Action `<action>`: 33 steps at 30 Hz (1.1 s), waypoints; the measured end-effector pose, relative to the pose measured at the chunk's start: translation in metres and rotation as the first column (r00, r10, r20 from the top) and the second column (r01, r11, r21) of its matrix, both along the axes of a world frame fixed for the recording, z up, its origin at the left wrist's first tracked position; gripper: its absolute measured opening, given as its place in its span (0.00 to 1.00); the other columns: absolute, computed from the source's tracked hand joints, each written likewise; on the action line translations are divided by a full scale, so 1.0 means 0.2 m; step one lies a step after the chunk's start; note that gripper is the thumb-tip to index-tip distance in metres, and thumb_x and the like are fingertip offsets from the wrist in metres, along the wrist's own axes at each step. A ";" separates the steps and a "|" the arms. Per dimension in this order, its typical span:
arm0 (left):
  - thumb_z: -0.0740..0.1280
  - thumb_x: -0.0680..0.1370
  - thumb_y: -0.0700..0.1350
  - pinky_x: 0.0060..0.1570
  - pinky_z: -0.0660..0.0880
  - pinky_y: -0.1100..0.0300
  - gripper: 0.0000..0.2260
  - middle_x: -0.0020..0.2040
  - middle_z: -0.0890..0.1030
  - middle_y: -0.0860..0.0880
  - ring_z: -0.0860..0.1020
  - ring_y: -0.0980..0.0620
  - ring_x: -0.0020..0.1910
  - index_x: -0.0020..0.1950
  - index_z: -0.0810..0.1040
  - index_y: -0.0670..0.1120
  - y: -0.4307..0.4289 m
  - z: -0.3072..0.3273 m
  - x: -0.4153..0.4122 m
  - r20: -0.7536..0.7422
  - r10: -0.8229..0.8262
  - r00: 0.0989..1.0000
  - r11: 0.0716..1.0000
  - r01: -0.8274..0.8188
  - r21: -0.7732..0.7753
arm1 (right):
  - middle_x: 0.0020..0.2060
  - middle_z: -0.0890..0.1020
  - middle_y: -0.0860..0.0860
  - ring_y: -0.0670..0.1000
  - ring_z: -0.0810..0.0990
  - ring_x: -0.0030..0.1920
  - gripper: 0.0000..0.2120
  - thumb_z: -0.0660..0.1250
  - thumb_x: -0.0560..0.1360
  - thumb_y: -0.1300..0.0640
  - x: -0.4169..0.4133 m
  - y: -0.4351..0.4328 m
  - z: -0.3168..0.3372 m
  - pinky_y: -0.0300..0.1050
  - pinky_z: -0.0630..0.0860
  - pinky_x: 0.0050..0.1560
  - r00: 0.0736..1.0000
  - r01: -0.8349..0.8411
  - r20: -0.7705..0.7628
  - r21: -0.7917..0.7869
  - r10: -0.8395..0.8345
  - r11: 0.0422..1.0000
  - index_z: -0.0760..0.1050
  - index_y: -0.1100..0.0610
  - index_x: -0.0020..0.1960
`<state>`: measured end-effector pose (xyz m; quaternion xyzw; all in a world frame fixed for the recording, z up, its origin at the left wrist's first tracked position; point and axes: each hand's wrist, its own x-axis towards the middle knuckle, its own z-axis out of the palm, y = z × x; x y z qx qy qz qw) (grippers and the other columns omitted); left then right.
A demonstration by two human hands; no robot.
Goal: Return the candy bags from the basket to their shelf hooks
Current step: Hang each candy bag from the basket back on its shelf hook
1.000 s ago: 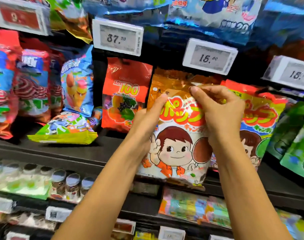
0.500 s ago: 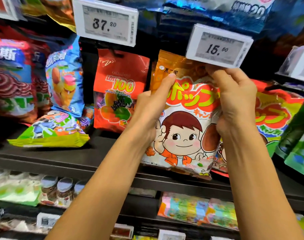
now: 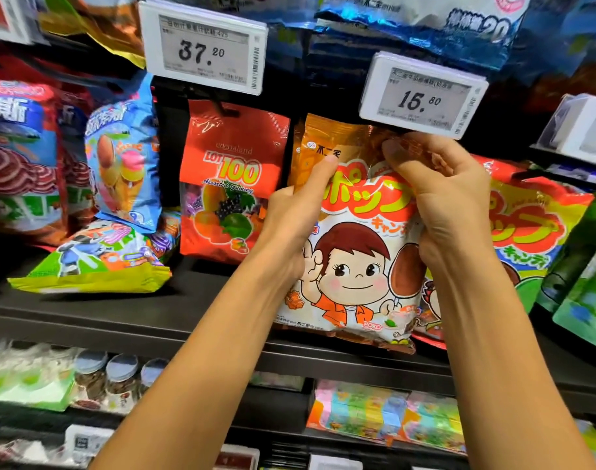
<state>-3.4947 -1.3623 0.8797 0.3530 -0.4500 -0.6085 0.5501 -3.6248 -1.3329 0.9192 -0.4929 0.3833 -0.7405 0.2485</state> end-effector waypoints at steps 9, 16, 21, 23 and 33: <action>0.70 0.73 0.61 0.47 0.82 0.53 0.21 0.43 0.87 0.46 0.86 0.47 0.45 0.51 0.84 0.44 -0.01 0.03 -0.01 0.006 0.023 1.000 0.999 -0.023 -0.047 | 0.41 0.87 0.49 0.48 0.85 0.41 0.10 0.75 0.69 0.67 0.00 -0.02 0.01 0.43 0.81 0.42 0.999 0.047 0.021 -0.043 -0.046 0.998 0.83 0.56 0.48; 0.70 0.72 0.61 0.36 0.82 0.59 0.21 0.43 0.87 0.47 0.86 0.49 0.42 0.53 0.84 0.45 -0.03 0.03 0.00 -0.026 0.039 0.999 0.998 -0.040 -0.039 | 0.41 0.87 0.48 0.50 0.86 0.40 0.13 0.72 0.70 0.69 0.01 -0.03 0.03 0.50 0.83 0.43 0.998 0.058 0.006 -0.024 -0.058 0.998 0.83 0.54 0.49; 0.71 0.71 0.62 0.46 0.83 0.48 0.24 0.44 0.87 0.45 0.86 0.46 0.43 0.56 0.83 0.44 -0.04 0.03 -0.02 -0.001 0.014 1.000 1.000 -0.014 0.017 | 0.44 0.87 0.53 0.53 0.86 0.45 0.13 0.75 0.69 0.67 -0.01 -0.04 0.04 0.51 0.83 0.47 0.998 -0.005 0.058 0.028 0.003 1.000 0.83 0.58 0.52; 0.71 0.71 0.61 0.44 0.83 0.48 0.23 0.43 0.87 0.46 0.86 0.47 0.42 0.56 0.83 0.44 -0.04 0.02 -0.03 -0.009 0.014 1.000 1.000 -0.013 0.025 | 0.44 0.87 0.51 0.50 0.86 0.44 0.13 0.76 0.68 0.66 -0.02 -0.03 0.02 0.48 0.83 0.45 0.999 0.034 -0.004 -0.009 -0.034 0.999 0.83 0.56 0.51; 0.71 0.73 0.58 0.34 0.82 0.58 0.19 0.41 0.87 0.44 0.85 0.49 0.36 0.50 0.84 0.42 -0.05 0.02 -0.01 -0.014 0.060 0.998 0.998 -0.061 -0.035 | 0.54 0.82 0.53 0.47 0.82 0.53 0.11 0.77 0.68 0.58 -0.01 -0.08 -0.02 0.50 0.80 0.55 0.894 0.372 -0.220 -0.123 -0.391 0.920 0.84 0.50 0.49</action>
